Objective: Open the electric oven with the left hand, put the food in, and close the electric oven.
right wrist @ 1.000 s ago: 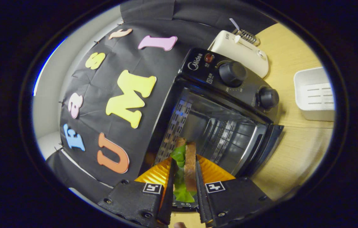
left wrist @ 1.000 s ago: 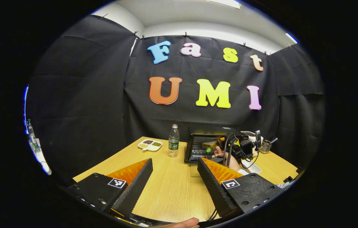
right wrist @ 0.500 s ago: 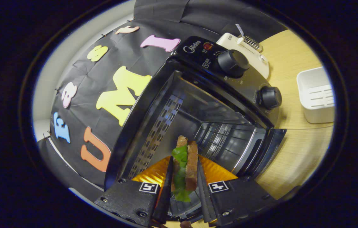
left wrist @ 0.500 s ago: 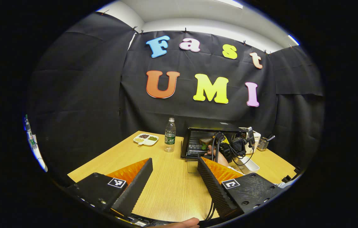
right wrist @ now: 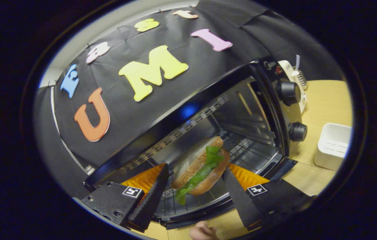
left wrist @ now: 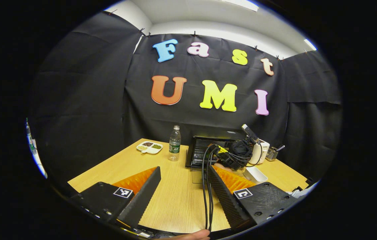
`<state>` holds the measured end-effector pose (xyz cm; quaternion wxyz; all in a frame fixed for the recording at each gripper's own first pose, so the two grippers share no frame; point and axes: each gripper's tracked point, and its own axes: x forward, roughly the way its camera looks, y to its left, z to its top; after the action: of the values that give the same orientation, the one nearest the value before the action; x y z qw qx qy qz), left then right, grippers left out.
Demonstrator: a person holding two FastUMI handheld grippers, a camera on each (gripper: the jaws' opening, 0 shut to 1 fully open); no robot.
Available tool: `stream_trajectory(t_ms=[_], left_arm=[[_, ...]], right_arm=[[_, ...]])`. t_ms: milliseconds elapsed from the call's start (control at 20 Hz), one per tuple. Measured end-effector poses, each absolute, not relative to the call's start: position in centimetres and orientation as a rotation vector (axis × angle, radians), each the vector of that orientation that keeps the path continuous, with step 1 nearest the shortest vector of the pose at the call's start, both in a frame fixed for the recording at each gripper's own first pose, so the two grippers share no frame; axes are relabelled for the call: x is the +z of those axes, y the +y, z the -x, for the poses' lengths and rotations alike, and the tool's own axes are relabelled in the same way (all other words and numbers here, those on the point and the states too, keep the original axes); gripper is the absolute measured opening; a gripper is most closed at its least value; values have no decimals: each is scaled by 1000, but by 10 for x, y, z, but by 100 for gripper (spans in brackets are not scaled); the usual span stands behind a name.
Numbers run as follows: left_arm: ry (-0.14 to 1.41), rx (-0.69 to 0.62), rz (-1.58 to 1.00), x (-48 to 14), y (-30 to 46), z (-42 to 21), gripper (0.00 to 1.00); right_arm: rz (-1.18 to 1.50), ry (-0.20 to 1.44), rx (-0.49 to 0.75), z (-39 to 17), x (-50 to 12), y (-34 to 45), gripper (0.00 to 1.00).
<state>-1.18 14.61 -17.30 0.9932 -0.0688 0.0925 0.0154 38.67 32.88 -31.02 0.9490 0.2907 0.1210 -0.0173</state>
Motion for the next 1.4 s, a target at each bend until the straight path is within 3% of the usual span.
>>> stream_trajectory(t_ms=[550,600,650,750,800,850,900,1000,1050,1100,1300,1350,1400], left_arm=[[200,27,145,-174,134,18,94],[204,25,144,-175,134,17,94],[206,26,142,-176,134,17,94],[211,27,142,-176,134,18,94],[216,28,143,-176,134,18,82],[219,27,144,-177,133,17,94],[222,28,144,-177,133,18,94],[224,29,144,-177,132,19,94],[224,29,142,-177,131,20,82],[226,29,141,-179,129,20,94],[232,30,138,-181,129,19,94],[231,30,138,-180,128,19,94],[232,29,139,-181,128,18,94]], right_arm=[[-157,427,101,-393,-327,345,100],[-142,438,120,-394,-328,347,90],[-133,450,145,-394,-331,350,100],[-96,484,176,-393,-337,352,100],[-76,501,175,-391,-339,349,90],[-66,514,176,-390,-341,350,90],[-57,536,175,-388,-344,348,100],[-33,573,184,-383,-347,344,100],[-15,592,191,-379,-347,341,100],[0,612,196,-376,-347,338,100],[-3,730,236,-352,-352,337,100],[-16,740,243,-349,-351,336,96],[-29,740,250,-345,-347,335,100]])
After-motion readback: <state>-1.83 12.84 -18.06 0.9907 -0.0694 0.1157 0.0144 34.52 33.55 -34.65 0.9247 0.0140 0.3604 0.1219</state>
